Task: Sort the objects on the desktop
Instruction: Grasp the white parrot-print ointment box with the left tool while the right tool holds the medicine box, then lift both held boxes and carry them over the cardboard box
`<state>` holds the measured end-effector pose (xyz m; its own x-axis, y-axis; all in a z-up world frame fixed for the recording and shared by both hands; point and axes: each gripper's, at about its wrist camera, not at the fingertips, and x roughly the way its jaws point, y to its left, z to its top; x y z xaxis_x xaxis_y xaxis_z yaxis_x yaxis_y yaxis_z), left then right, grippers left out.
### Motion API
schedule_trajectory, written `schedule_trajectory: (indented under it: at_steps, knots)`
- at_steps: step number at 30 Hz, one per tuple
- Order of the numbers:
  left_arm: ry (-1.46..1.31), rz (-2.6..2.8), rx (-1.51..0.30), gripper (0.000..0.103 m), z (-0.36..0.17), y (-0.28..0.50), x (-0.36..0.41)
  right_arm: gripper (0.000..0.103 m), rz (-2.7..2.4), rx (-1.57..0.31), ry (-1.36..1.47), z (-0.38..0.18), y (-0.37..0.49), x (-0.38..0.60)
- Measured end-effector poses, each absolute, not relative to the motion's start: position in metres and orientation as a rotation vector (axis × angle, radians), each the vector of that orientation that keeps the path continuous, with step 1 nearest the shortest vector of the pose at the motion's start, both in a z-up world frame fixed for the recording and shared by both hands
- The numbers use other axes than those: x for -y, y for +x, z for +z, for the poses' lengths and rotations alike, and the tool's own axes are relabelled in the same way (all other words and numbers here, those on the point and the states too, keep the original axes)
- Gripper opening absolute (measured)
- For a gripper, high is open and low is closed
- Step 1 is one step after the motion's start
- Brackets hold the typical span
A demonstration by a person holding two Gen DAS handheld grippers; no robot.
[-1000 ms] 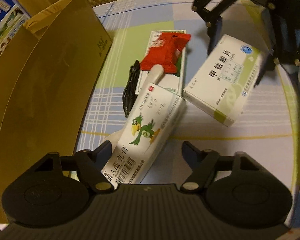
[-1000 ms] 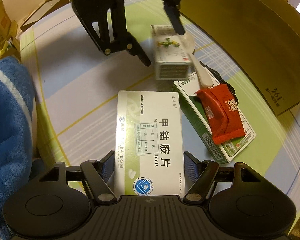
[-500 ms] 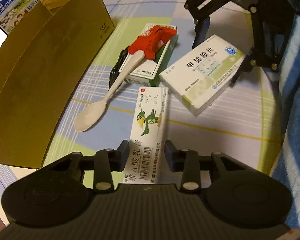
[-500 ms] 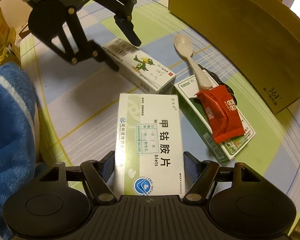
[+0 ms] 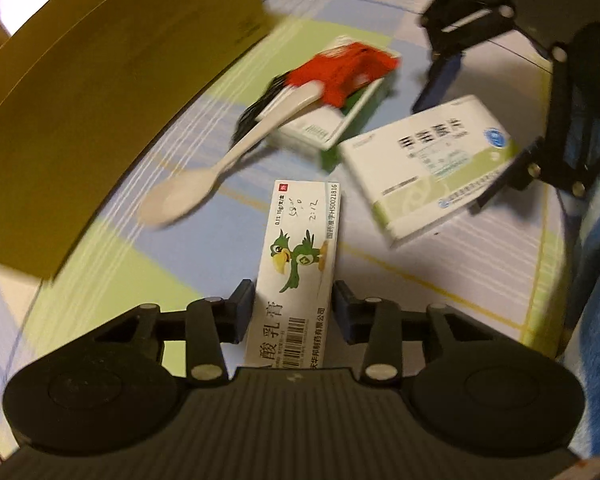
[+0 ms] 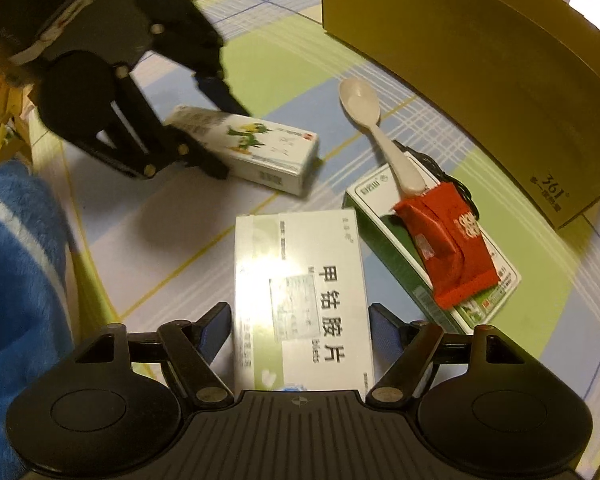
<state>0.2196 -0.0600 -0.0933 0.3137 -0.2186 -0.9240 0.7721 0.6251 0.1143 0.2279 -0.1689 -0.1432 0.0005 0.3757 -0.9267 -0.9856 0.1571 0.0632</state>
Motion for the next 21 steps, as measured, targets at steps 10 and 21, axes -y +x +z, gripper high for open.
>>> schedule_trajectory:
  at_steps: [10,21]
  knots:
    - [0.468,-0.616,-1.064,0.036,-0.097,0.205,0.044,0.074,1.211,-1.031,-0.797,-0.151,0.226,0.164]
    - [0.377,-0.552,-1.081,0.033,-0.095,0.201,0.044,0.069,1.166,-1.002,-0.807,-0.140,0.218,0.168]
